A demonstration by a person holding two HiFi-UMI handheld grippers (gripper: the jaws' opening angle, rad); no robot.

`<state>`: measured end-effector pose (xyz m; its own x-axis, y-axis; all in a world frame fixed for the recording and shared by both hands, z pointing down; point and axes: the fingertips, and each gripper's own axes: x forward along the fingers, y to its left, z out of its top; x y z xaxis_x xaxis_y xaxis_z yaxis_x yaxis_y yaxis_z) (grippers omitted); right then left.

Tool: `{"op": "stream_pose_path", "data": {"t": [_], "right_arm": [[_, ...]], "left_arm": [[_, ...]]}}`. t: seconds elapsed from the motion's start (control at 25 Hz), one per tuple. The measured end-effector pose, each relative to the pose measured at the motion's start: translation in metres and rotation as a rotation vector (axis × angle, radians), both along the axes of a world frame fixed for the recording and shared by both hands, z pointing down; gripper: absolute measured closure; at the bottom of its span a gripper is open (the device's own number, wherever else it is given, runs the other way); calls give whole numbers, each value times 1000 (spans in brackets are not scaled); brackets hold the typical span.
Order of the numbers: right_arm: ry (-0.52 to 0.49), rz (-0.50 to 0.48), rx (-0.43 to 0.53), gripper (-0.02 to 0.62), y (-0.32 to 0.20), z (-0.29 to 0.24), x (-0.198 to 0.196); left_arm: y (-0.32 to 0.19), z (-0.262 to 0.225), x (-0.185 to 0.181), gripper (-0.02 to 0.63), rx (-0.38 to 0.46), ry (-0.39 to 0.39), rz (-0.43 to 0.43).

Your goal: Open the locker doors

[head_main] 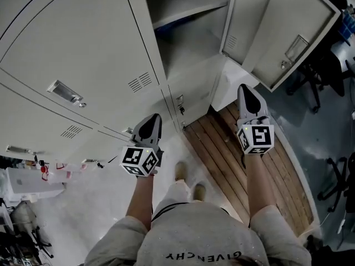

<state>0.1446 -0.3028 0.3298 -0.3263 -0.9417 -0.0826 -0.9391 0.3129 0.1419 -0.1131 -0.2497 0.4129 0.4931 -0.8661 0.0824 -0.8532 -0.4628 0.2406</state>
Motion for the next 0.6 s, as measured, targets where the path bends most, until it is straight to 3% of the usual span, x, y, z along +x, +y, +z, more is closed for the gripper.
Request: {"op": "stream_pose_path", "data": {"t": [0.48, 0.6], "right_arm": [[-32, -299, -268, 594, -14, 151, -112], [-58, -386, -372, 578, -16, 194, -136]], "left_arm": [[-20, 112, -2, 607, -127, 3, 28], [-26, 141, 0, 607, -158, 16, 36]]}}
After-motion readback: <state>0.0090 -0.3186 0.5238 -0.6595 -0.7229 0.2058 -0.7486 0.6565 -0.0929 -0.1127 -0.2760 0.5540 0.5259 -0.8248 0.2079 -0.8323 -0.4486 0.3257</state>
